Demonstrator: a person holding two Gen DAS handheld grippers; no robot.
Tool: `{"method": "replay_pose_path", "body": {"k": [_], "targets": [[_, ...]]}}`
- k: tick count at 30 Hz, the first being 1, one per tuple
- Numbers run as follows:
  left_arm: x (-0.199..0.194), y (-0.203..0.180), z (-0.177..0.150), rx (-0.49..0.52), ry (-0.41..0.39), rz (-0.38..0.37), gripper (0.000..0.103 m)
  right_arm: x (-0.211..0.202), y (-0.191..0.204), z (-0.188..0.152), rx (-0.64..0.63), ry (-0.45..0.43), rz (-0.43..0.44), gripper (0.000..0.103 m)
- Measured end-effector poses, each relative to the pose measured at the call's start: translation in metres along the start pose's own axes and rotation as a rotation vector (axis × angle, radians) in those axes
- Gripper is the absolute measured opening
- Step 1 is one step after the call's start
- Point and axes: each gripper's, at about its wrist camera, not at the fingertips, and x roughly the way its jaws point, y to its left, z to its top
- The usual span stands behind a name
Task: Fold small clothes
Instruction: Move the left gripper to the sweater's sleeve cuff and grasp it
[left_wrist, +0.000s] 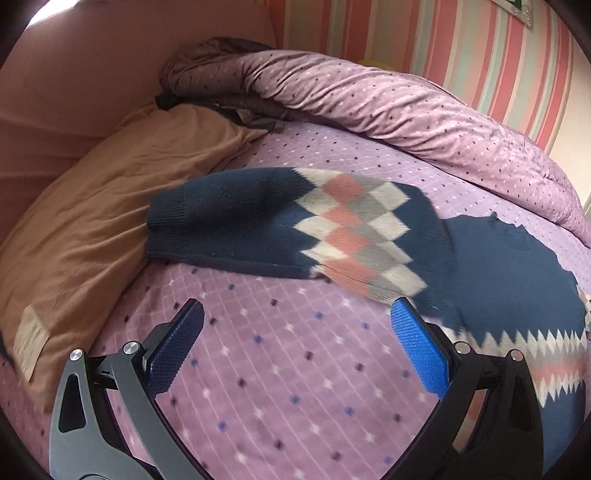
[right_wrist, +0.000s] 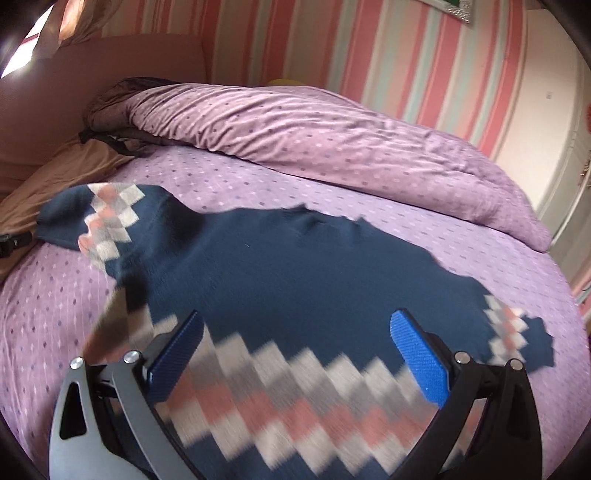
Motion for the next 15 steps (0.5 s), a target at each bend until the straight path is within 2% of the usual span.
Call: {"method": "replay_pose_path", "body": {"k": [3, 7, 9, 15], "targets": [[0.026, 0.022, 0.007, -0.024, 0.008, -0.069, 0.1, 0.027, 0.015, 0.013, 0.008, -0.006, 0.025, 0.102], [0.063, 0.05, 0.012, -0.08, 0.049, -0.125, 0.1, 0.05, 0.026, 0.016, -0.016, 0.022, 0.034, 0.102], [0.076, 0.061, 0.011, -0.103, 0.055, -0.112, 0.1, 0.061, 0.031, 0.015, -0.042, 0.039, 0.04, 0.102], [0.1, 0.091, 0.011, -0.142, 0.045, 0.004, 0.1, 0.078, 0.039, 0.012, -0.098, 0.056, 0.002, 0.102]]}}
